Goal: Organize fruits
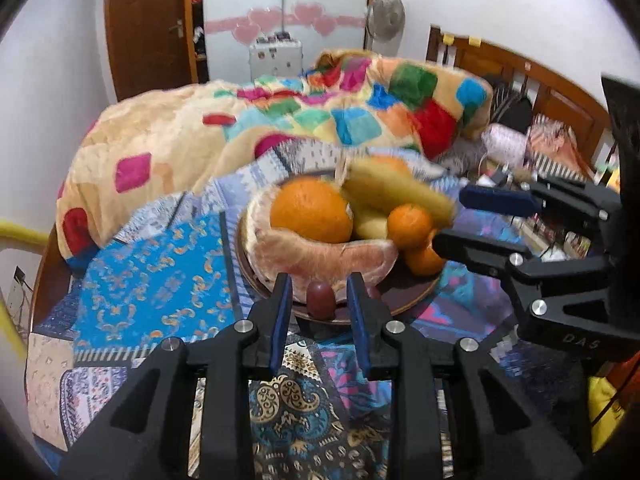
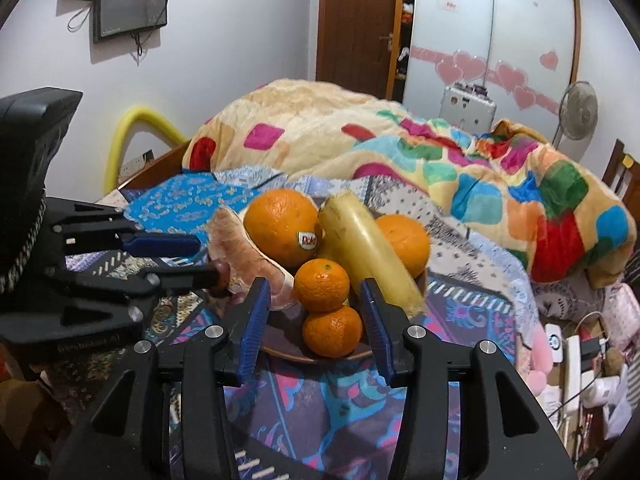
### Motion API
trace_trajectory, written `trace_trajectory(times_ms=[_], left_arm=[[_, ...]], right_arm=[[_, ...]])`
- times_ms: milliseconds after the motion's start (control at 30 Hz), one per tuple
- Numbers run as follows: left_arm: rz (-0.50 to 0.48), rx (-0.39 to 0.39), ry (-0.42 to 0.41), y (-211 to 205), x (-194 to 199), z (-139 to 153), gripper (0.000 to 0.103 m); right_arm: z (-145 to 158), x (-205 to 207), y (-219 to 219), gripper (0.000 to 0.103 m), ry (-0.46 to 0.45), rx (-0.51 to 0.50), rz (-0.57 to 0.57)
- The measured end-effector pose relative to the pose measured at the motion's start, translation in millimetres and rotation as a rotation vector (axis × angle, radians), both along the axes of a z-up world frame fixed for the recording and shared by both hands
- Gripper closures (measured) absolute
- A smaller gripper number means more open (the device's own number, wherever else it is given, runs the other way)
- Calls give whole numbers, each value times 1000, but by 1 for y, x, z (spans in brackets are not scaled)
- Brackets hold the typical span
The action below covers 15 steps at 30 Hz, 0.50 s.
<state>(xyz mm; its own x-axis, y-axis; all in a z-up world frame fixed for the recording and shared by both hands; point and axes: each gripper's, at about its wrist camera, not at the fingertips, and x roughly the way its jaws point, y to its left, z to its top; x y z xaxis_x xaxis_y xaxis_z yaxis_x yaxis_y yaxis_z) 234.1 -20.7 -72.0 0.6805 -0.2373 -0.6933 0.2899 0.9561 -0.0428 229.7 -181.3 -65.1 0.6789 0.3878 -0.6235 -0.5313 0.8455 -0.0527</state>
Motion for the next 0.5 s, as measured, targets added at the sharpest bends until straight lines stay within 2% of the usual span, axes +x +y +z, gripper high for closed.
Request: trace_trajectory(times_ms=[133, 333, 400, 500], left_arm=[[36, -25, -96, 3, -30, 37, 75], [90, -17, -294, -2, -97, 91, 74], [96, -19, -347, -7, -120, 104, 66], [116, -20, -436, -14, -156, 120, 53]], right_arm=[[28, -24, -9, 60, -73, 28, -16], [77, -78, -25, 60, -209, 115, -42], [90, -96, -28, 59, -252, 147, -49], [106, -128, -34, 51, -324, 198, -67]])
